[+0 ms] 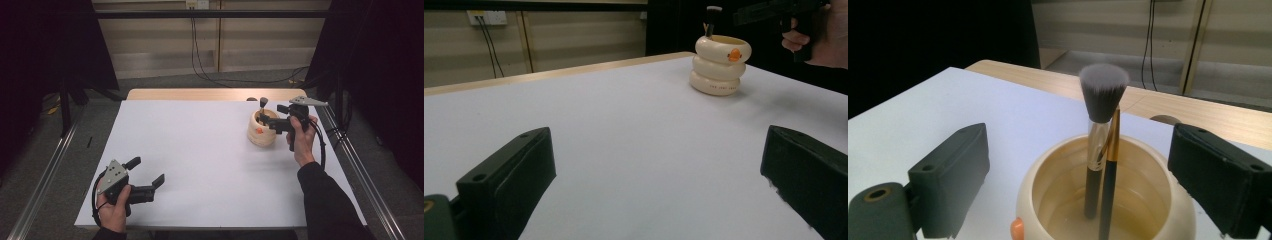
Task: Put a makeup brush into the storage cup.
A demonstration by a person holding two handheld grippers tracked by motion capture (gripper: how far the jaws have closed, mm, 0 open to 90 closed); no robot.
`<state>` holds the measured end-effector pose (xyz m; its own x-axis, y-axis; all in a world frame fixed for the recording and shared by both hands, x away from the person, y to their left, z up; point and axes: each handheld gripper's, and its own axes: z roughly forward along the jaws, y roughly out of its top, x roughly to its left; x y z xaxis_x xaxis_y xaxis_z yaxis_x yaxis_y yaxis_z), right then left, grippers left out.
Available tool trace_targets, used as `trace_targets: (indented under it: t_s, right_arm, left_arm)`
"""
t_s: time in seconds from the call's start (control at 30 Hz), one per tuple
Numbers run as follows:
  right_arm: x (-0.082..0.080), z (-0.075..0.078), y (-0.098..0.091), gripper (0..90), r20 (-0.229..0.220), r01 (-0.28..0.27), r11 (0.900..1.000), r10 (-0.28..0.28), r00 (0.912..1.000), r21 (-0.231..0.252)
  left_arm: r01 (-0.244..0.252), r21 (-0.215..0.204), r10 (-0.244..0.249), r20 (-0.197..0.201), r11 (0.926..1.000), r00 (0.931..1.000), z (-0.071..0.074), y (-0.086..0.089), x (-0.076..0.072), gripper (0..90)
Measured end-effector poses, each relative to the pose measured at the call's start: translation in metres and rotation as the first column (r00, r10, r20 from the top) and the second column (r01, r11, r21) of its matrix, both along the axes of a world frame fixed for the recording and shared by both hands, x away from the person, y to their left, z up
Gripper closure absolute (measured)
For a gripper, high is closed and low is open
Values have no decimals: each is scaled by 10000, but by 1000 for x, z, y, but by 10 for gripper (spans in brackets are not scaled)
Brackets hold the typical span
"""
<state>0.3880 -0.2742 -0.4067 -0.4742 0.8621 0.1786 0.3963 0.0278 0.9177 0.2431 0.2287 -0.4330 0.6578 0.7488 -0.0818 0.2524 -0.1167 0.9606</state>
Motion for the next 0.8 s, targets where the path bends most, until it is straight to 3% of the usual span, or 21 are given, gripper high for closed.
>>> trace_targets:
  t_s: [0.07,0.33,0.67,0.8]
  right_arm:
    - [-1,1,-1,81,105,-4,9998,2,9999,198]
    - [-14,-2,-4,15,416,338,9993,-331,9986,-158]
    - [-40,-1,-5,18,806,461,9973,-415,9959,-571]
    - [-49,-1,-5,19,931,519,9975,-473,9945,-471]
  left_arm:
    - [-43,47,43,-44,10000,10000,0,0,0,10]
    - [-96,1,96,-4,10000,10000,0,0,0,10]
    - [-64,-24,64,44,10000,10000,0,-1,0,10]
    - [-123,-53,123,41,9999,9999,0,-1,-1,10]
